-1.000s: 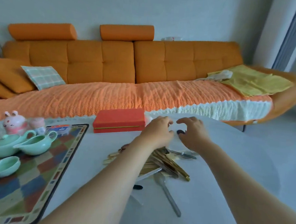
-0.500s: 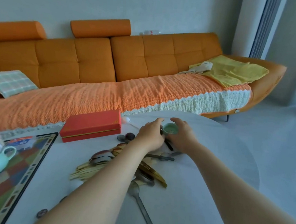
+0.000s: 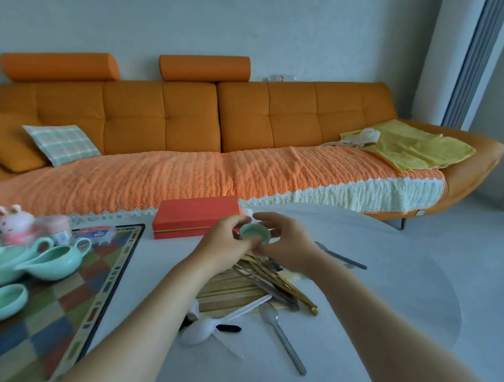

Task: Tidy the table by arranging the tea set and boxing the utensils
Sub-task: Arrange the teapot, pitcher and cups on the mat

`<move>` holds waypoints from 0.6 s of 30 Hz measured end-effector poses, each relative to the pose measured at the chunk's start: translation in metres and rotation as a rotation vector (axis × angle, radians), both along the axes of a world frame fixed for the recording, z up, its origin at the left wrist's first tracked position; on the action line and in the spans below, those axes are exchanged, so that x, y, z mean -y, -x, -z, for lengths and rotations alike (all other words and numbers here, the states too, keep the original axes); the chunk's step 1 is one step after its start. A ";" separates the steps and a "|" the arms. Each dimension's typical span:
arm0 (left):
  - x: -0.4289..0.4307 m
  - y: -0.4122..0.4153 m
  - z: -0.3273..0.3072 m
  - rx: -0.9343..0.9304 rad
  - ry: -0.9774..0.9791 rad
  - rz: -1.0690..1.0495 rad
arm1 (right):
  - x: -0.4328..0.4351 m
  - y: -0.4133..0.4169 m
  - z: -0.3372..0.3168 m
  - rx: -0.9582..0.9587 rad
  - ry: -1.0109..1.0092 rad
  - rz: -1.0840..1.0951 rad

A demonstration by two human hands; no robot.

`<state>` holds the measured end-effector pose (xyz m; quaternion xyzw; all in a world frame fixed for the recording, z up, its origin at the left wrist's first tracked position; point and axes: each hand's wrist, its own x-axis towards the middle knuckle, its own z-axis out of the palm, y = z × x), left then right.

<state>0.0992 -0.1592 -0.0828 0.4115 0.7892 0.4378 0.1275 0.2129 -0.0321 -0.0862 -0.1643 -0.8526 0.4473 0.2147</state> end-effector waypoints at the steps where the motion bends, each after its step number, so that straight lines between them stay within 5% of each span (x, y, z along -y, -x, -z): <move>1: 0.016 0.002 -0.003 0.002 -0.017 -0.011 | 0.012 0.003 -0.003 -0.004 -0.009 -0.028; 8: 0.130 0.021 -0.009 -0.044 -0.036 -0.133 | 0.104 0.037 -0.008 0.004 -0.106 -0.189; 18: 0.267 0.055 -0.008 -0.125 0.189 -0.266 | 0.220 0.097 0.003 0.125 -0.239 -0.370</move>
